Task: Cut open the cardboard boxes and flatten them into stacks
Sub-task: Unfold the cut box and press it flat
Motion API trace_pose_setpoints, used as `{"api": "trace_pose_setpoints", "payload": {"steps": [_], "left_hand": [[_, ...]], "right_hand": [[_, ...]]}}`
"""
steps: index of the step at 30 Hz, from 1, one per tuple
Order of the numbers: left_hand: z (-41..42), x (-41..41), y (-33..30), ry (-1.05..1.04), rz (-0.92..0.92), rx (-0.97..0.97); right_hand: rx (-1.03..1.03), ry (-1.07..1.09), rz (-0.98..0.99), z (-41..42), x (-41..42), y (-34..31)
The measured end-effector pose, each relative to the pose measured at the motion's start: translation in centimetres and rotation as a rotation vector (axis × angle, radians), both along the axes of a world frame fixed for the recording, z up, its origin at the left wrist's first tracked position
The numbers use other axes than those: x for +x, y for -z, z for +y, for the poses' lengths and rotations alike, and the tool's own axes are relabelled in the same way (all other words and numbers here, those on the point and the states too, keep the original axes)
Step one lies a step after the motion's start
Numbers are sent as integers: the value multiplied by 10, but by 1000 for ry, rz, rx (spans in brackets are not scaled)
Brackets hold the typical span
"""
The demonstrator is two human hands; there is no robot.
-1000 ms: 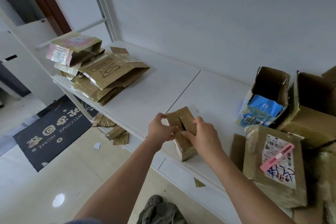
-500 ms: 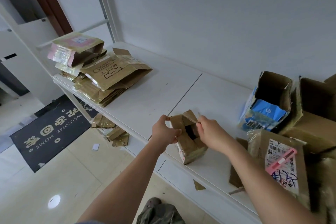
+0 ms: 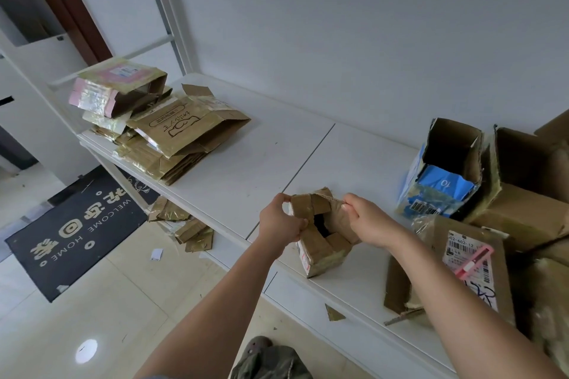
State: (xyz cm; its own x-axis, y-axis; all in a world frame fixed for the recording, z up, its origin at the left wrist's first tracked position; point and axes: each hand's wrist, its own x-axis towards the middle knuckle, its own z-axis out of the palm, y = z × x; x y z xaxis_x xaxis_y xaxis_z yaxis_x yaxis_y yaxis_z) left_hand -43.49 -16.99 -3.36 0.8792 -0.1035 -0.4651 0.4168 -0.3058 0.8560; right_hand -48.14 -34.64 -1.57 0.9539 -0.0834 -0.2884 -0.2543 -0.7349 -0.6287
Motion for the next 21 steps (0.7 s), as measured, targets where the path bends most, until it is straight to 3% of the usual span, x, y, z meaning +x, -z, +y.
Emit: {"api": "trace_pose_setpoints", "payload": {"steps": [5,10,17,21], "left_hand": [[-5,-3,-1,-8,-38,21],[0,-1,0,-10,-8,5],[9,3,4,4,40,-55],[9,5,5,22,46,-62]], "right_hand": [[45,101,37,10,4,-4],[-62,162,-108,35,18,-2],[-314,1,-83,43,33,0],[-274,-79,8,32,39,-3]]}}
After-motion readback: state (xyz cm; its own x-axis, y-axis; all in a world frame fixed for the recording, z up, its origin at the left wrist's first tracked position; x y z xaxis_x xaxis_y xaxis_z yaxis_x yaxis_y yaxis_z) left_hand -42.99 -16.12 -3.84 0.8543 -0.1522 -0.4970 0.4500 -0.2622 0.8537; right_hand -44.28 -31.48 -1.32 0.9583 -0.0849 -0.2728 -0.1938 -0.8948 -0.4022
